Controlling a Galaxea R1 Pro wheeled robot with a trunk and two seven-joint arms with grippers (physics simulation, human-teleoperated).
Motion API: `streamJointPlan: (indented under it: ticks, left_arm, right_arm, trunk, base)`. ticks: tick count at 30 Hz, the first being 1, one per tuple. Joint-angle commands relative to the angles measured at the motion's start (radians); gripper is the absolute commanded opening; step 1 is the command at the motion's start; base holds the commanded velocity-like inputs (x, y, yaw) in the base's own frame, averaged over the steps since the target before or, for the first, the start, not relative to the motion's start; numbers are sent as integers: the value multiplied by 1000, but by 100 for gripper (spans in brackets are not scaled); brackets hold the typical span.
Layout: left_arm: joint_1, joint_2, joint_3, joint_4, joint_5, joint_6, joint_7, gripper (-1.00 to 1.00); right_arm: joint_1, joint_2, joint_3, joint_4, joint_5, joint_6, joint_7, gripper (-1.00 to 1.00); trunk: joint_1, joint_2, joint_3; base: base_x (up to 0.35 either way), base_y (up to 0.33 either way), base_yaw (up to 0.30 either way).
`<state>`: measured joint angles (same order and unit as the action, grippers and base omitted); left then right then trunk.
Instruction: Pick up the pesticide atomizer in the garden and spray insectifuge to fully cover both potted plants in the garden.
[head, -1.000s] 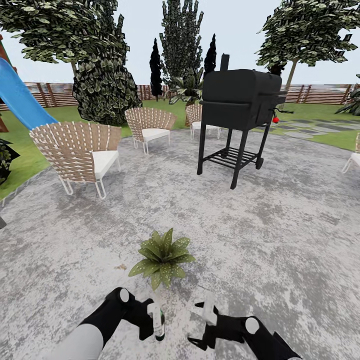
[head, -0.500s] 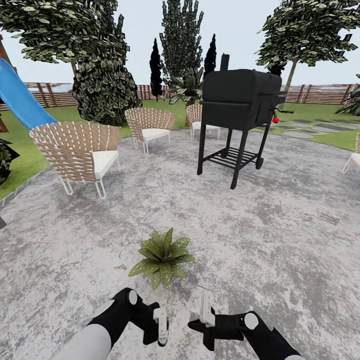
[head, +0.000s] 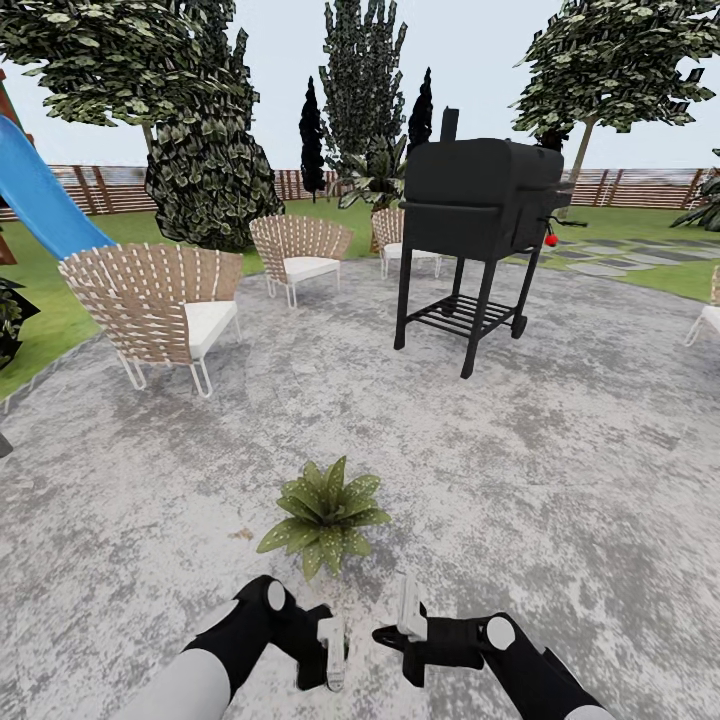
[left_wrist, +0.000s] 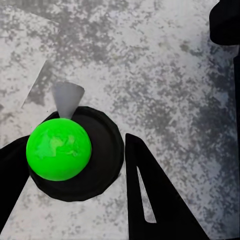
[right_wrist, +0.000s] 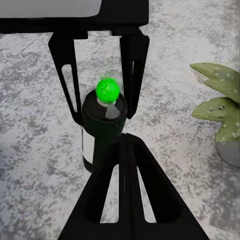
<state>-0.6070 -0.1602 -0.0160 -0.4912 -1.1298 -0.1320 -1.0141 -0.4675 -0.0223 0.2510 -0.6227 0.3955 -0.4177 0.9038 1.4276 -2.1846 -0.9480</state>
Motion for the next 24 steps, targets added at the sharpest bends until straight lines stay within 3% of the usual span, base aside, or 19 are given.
streamJointPlan:
  ticks: [1, 4, 21, 24]
  left_arm:
    - [0, -1, 0, -2, 18, -13, -1, -100]
    - [0, -3, -1, -1, 44, -18, -1, -100]
    - [0, -14, -1, 8, 51, -45, -2, -100]
    - [1, -14, -1, 9, 75, -47, -3, -100]
  right_arm:
    - [0, -1, 2, -2, 6, -4, -2, -100]
    - [0, -1, 2, -2, 6, -4, -3, -100]
    - [0, -1, 2, -2, 7, -4, -3, -100]
    - [0, -1, 2, -2, 7, -4, -3, -100]
  trunk:
    - [0, 0, -1]
    - [0, 0, -1]
    - [0, 0, -1]
    - [0, 0, -1]
  base:
    - [0, 0, 0]
    - [0, 0, 0]
    - [0, 0, 0]
    - [0, 0, 0]
